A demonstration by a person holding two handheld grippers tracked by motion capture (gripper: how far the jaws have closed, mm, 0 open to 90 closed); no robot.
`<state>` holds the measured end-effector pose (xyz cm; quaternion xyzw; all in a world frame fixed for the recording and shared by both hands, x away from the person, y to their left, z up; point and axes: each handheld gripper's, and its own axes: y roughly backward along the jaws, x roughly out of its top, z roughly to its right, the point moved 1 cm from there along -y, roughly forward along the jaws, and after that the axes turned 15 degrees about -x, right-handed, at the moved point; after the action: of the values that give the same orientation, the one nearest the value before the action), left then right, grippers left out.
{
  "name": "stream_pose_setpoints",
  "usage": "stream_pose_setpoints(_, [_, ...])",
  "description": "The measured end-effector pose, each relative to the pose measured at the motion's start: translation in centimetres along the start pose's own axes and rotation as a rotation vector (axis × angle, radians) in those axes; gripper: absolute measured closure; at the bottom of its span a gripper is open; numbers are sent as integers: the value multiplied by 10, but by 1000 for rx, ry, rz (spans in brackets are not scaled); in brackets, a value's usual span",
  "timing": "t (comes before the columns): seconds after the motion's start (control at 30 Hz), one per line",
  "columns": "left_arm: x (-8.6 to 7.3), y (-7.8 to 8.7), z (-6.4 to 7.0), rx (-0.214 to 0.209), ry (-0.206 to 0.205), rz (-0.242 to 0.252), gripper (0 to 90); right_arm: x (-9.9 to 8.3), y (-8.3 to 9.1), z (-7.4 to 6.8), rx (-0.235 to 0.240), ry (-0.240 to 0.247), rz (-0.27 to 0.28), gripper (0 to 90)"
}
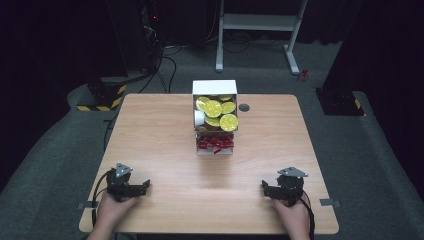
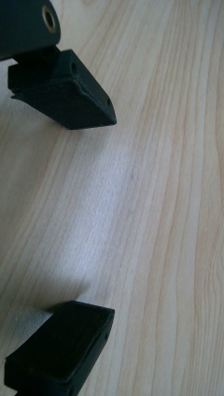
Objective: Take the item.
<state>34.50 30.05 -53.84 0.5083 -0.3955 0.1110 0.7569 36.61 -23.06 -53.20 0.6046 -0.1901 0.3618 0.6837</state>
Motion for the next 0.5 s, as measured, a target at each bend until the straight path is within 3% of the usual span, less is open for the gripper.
stream_pose_setpoints(0.27, [1, 2, 0, -20, -13, -18, 11, 0, 0, -1, 1, -2, 0, 78])
stream_pose_setpoints(0.5, [2, 4, 0, 1, -9, -20, 31, -1, 1, 1, 14, 11, 1, 78])
